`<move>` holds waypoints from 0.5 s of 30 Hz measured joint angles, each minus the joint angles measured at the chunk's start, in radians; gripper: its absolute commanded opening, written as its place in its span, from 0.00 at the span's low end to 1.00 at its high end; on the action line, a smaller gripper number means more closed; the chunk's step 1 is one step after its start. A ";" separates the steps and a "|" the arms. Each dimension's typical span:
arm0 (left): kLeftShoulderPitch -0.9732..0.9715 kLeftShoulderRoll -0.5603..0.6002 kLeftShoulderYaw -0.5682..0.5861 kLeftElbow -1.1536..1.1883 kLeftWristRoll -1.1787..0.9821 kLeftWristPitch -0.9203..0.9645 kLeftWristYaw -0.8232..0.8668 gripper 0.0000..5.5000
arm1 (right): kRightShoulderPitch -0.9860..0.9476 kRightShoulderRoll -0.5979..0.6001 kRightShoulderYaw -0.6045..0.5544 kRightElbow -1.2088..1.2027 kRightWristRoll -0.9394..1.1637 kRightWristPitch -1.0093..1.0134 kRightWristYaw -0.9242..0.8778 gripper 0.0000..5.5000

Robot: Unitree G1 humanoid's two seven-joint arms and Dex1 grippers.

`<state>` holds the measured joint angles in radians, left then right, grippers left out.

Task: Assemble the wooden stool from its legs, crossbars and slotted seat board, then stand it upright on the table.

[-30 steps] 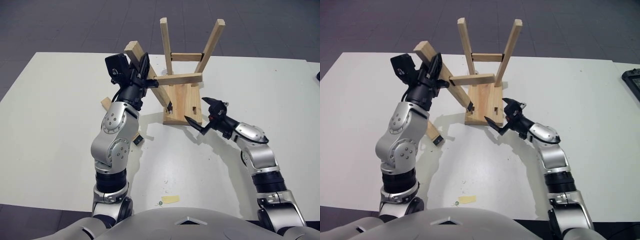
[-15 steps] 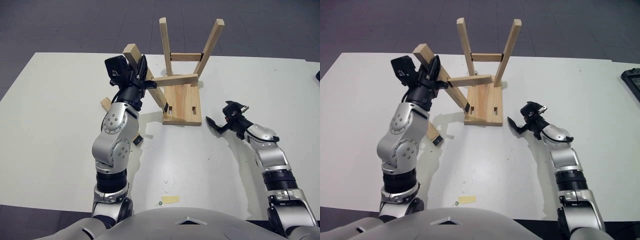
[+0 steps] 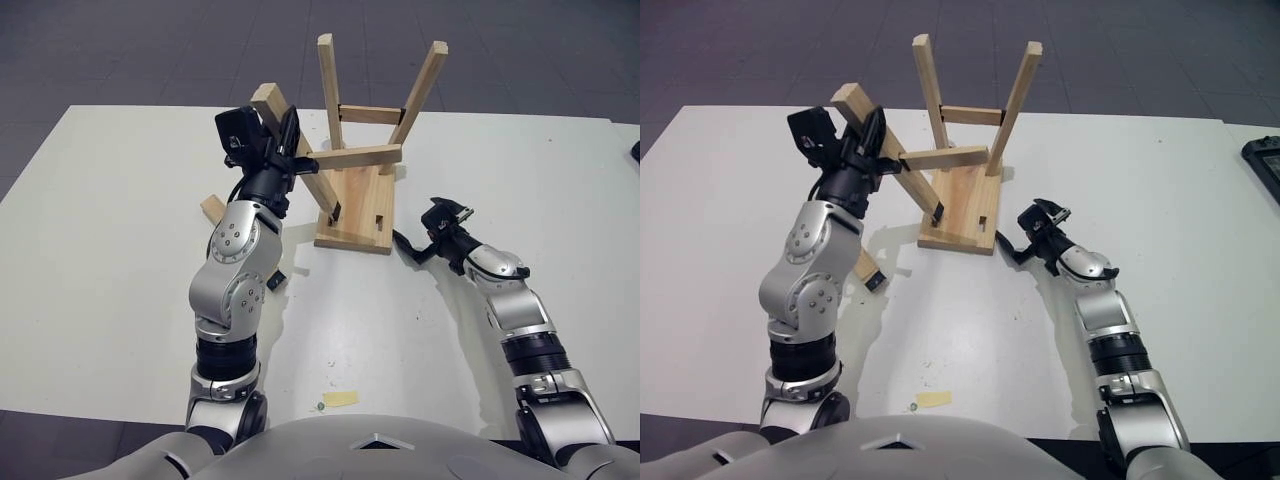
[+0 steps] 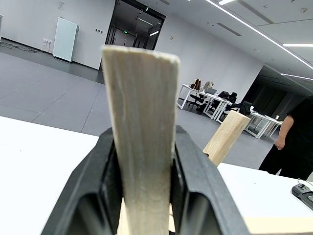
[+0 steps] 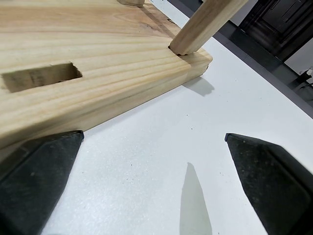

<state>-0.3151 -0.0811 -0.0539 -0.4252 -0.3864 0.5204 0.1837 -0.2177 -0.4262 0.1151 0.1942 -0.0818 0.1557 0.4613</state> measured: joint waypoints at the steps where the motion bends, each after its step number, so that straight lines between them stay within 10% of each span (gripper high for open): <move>1: 0.000 0.000 0.000 0.005 0.000 -0.003 0.000 0.19 | 0.000 0.001 0.000 0.000 0.000 0.001 0.000 0.98; 15: 0.042 0.011 -0.038 0.041 0.055 -0.086 -0.005 0.19 | -0.008 0.000 -0.001 0.006 -0.002 0.004 0.005 0.98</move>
<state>-0.2731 -0.0703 -0.0918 -0.3840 -0.3316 0.4343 0.1784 -0.2253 -0.4264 0.1146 0.1998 -0.0834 0.1598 0.4667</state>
